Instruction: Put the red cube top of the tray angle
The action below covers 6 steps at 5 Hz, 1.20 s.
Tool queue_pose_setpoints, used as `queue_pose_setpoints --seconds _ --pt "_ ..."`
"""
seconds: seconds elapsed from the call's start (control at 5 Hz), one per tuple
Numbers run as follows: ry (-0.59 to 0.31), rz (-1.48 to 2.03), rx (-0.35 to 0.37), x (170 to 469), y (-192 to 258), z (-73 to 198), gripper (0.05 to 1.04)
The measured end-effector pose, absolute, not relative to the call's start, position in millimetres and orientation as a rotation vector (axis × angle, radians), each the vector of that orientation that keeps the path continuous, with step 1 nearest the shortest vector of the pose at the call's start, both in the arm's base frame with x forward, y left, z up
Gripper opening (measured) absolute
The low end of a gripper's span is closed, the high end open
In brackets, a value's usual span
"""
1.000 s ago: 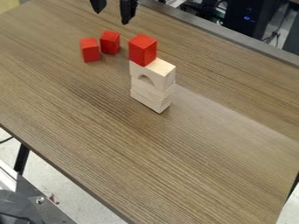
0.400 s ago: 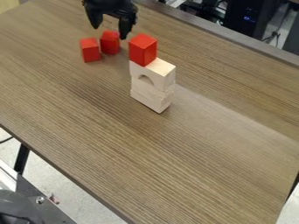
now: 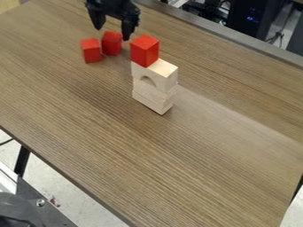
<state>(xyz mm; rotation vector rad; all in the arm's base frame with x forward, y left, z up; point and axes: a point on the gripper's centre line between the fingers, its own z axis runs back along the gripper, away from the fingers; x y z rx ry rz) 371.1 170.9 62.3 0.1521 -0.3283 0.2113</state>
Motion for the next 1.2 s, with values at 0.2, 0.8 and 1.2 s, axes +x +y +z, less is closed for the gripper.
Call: queue_pose_setpoints --seconds 0.2,0.8,1.2 --pt "-0.313 0.228 0.133 368.9 172.2 55.1 0.999" --pt "-0.298 0.239 0.109 366.7 172.0 49.0 0.548" --pt "-0.288 0.201 0.021 356.2 167.2 79.6 0.547"
